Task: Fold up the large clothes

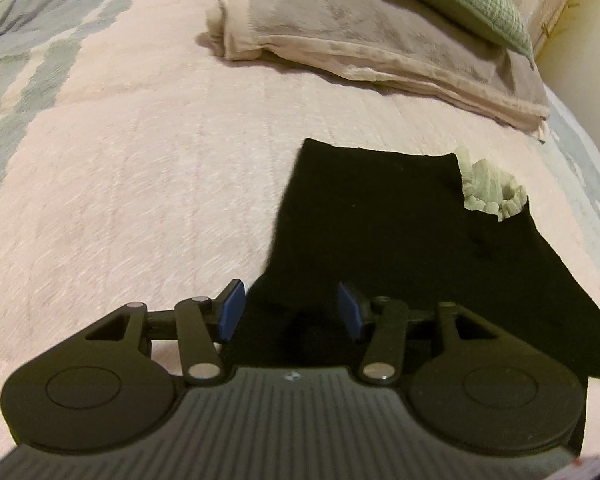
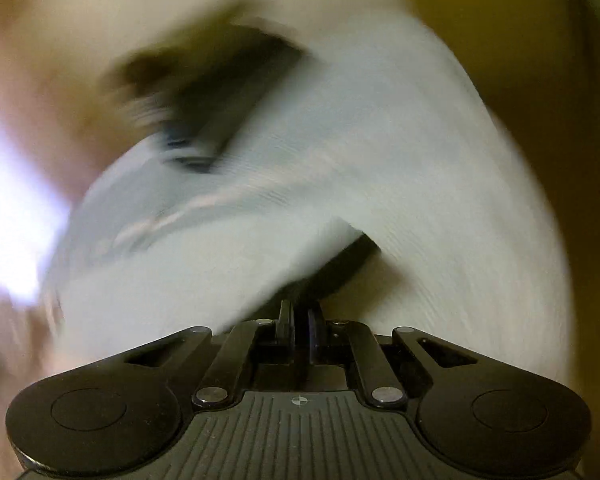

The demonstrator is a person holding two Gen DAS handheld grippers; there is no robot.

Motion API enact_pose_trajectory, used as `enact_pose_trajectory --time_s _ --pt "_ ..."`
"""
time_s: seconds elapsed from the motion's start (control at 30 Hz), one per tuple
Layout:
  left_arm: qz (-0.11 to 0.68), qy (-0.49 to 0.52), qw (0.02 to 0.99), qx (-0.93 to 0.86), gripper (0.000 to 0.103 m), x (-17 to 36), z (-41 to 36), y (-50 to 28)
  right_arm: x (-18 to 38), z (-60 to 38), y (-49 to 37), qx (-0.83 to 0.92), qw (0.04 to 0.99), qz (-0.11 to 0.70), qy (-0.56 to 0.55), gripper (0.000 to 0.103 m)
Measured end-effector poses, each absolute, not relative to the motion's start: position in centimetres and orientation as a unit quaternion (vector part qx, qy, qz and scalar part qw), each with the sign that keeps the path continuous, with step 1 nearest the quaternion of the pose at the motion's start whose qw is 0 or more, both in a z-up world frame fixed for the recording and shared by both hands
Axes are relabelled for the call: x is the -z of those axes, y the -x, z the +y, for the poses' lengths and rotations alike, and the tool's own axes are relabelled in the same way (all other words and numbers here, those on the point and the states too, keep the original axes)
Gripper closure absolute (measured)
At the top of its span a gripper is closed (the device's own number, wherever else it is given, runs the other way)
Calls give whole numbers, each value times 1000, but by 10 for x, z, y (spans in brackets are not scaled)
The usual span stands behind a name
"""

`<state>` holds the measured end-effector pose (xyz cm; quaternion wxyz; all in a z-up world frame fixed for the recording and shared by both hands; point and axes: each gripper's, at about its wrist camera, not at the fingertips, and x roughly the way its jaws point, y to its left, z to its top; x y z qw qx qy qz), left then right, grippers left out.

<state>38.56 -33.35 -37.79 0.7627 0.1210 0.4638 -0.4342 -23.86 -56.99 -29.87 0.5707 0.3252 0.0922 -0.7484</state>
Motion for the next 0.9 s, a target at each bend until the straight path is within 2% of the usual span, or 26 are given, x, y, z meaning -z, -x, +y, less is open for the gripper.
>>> enact_pose_trajectory --time_s 0.07,0.17,0.3,0.33,0.37,0.4,0.57,0.77,0.9 --pt "467 -113 763 432 57 378 -319 -386 258 -558 157 722 639 160 -212 100" --pt "483 -90 758 428 57 379 -295 -387 224 -516 36 625 748 189 -114 100" --pt "502 -56 750 426 57 379 -266 -386 226 -442 -102 474 856 201 -47 97" --pt "507 -49 748 425 57 381 -260 -386 239 -430 -133 431 870 237 -42 78" --pt "512 -46 746 424 57 382 -256 -386 258 -420 -163 395 870 292 -39 43" --pt "516 -47 745 420 57 384 -253 -386 276 -412 -182 372 865 335 -40 30" --pt "534 -30 724 436 57 391 -252 -384 330 -406 -180 339 833 436 -45 28" --pt "537 -2 687 490 59 398 -314 -378 344 -467 -111 424 771 474 -19 28" --pt "526 -33 685 503 60 414 -372 -376 351 -496 -79 467 745 477 -11 28"
